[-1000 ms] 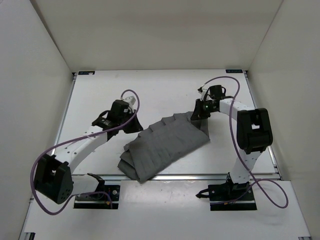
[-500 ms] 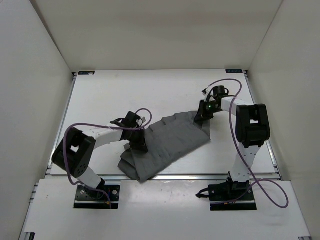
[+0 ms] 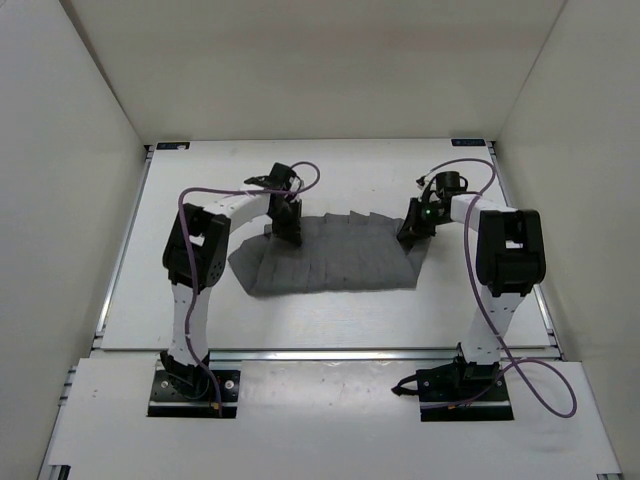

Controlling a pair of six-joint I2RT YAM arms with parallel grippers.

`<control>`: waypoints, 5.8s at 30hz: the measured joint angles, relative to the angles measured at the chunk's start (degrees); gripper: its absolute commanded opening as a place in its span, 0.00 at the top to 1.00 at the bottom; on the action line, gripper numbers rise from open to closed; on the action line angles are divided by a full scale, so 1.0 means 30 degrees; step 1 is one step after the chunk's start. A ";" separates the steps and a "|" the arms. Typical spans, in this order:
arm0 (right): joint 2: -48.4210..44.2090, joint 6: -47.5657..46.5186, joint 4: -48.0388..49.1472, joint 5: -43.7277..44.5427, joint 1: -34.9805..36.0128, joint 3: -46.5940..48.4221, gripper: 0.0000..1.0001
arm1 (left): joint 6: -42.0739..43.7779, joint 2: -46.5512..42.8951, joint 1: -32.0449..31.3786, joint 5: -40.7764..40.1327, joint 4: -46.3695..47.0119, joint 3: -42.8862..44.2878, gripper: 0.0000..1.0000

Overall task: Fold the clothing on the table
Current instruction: Fold the skirt

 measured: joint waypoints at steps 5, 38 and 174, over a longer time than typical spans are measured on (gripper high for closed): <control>-0.0255 0.0597 0.0073 0.0787 -0.0597 -0.0022 0.90 | 0.1224 0.2229 0.0284 -0.0634 -0.1326 0.3796 1.00; -0.5872 0.1923 -0.0641 0.3453 0.0801 -0.5049 0.17 | 0.1617 -0.4430 0.1690 -0.2557 -0.1574 -0.4051 0.67; -0.7803 -0.0474 -0.1647 0.1508 0.1537 -0.1785 0.39 | -0.1982 -1.5875 0.2630 -0.1639 0.2623 -1.2094 0.17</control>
